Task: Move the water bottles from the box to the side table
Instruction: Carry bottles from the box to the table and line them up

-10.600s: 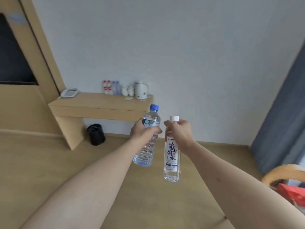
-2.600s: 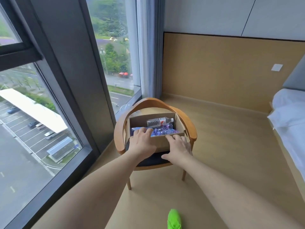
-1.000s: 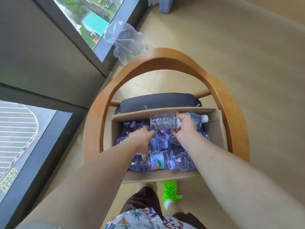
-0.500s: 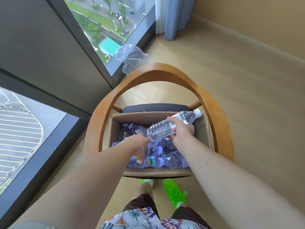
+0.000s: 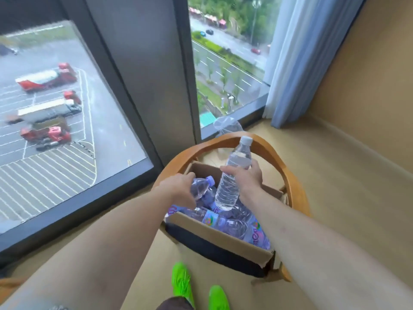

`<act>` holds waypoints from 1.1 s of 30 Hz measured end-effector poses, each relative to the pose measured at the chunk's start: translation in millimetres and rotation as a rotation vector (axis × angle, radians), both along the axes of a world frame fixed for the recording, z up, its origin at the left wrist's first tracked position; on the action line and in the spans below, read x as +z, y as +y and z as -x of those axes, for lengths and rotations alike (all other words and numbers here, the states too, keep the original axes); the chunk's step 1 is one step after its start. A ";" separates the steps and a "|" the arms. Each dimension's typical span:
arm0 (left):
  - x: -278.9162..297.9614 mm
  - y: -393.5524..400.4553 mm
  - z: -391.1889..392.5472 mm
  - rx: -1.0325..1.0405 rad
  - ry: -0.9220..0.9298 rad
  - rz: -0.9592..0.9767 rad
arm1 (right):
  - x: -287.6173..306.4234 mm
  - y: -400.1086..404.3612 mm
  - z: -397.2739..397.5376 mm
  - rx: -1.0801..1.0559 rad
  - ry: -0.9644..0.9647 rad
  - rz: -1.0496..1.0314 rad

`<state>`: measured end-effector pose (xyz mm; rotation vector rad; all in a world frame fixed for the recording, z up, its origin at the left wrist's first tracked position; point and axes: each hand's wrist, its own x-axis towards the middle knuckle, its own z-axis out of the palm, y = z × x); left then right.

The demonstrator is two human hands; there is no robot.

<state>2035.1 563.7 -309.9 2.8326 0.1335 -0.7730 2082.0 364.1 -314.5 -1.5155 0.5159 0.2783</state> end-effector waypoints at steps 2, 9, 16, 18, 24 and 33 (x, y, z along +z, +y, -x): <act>16.8 16.3 18.9 0.103 -0.057 0.031 | 17.1 25.2 9.2 0.140 -0.054 -0.007; 72.8 106.3 130.3 0.528 -0.229 0.091 | 64.2 142.7 68.7 0.543 -0.216 -0.036; 114.7 179.6 317.4 0.947 -0.458 -0.076 | 94.9 259.6 205.4 0.941 -0.343 -0.118; 125.9 192.1 381.0 1.051 -0.511 -0.101 | 101.6 286.1 259.0 1.036 -0.350 -0.150; 153.4 208.0 583.2 1.354 -0.597 -0.130 | 115.7 350.7 439.0 1.340 -0.324 -0.256; 161.8 167.2 866.8 1.830 -0.726 -0.298 | 129.5 392.6 724.9 1.778 -0.313 -0.382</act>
